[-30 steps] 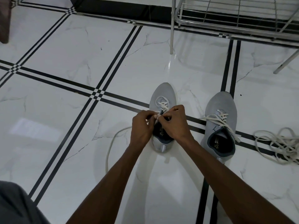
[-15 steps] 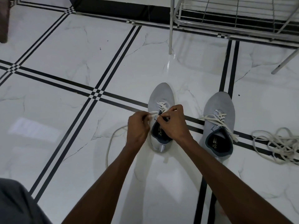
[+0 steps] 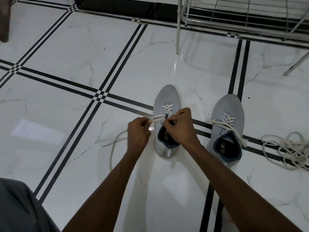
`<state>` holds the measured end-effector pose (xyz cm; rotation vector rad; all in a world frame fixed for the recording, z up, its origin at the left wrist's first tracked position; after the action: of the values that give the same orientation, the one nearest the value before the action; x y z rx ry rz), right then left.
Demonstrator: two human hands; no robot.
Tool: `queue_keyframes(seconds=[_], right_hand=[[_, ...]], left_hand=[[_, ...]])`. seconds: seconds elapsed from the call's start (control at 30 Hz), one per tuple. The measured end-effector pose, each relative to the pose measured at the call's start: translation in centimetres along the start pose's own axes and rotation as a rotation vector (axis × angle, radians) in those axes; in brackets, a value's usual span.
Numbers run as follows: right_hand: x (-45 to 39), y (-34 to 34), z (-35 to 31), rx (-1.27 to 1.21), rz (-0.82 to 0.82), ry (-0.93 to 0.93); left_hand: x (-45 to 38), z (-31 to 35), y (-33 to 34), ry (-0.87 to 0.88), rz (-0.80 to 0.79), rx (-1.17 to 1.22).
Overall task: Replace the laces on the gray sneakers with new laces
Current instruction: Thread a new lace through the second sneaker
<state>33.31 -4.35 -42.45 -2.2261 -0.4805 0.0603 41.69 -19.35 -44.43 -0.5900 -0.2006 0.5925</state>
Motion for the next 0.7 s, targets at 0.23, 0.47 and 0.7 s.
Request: queue_keyframes(seconds=[0.23,0.47,0.7], right_hand=[[0.1,-0.1,0.0,-0.033,0.010,-0.024],[-0.2,-1.2,0.5,-0.119,0.029,-0.081],[-2.8,-3.0,-0.1,-0.391,-0.127,0.205]], left_hand=[[0.2,-2.7,-1.7,-0.387,-0.186,0.032],[-2.4,0.8,0.6,-0.719,-0.068,0.564],[-5.4,6.2,-0.6,-0.395,-0.057,0.740]])
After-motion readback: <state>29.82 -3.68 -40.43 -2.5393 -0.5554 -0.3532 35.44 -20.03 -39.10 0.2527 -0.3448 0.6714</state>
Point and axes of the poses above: each hand's wrist, its own x-axis away from the middle knuckle, its own y-axis out of the palm, z = x × y, the point moved 2 cm from there along -x, towards the middle knuckle, and after that the axes turned 8 degrees about x, right-handed, at the moved point
